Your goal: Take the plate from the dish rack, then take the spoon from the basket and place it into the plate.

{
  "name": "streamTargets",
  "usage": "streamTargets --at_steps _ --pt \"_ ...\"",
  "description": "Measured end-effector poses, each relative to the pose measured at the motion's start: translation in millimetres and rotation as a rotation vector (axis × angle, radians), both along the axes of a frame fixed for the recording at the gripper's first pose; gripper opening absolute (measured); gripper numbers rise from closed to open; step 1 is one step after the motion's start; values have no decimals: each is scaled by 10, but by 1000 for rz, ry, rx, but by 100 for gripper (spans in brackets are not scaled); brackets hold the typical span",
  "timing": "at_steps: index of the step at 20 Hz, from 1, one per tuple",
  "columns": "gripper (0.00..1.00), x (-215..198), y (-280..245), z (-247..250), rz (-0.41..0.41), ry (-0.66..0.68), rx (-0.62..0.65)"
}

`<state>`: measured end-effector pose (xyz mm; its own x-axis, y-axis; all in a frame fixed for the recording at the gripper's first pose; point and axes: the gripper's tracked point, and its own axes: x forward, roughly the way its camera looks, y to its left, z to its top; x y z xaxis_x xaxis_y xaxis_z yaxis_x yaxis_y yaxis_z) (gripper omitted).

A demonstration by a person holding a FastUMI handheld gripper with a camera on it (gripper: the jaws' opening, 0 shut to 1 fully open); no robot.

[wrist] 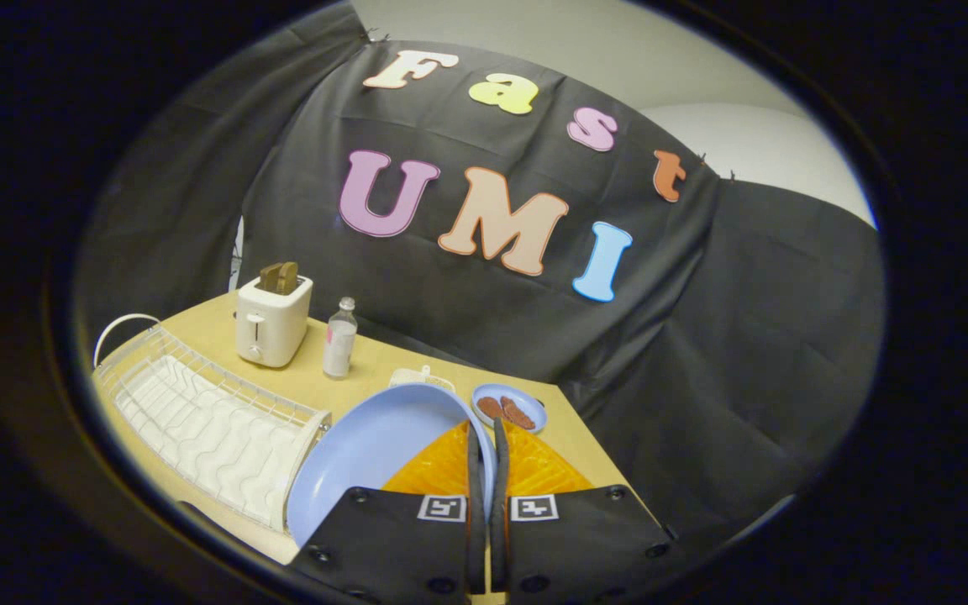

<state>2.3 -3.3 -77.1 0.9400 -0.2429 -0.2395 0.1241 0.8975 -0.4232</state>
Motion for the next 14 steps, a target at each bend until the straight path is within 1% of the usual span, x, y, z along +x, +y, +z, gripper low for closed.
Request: streamTargets --at_steps 3,6,9,14 --pt "5 -95 -151 -72 8 11 33" --pt "5 -210 -281 -201 14 29 97" --pt "5 -353 -457 -373 -18 56 171" --pt "5 -559 -674 -644 -54 95 249"
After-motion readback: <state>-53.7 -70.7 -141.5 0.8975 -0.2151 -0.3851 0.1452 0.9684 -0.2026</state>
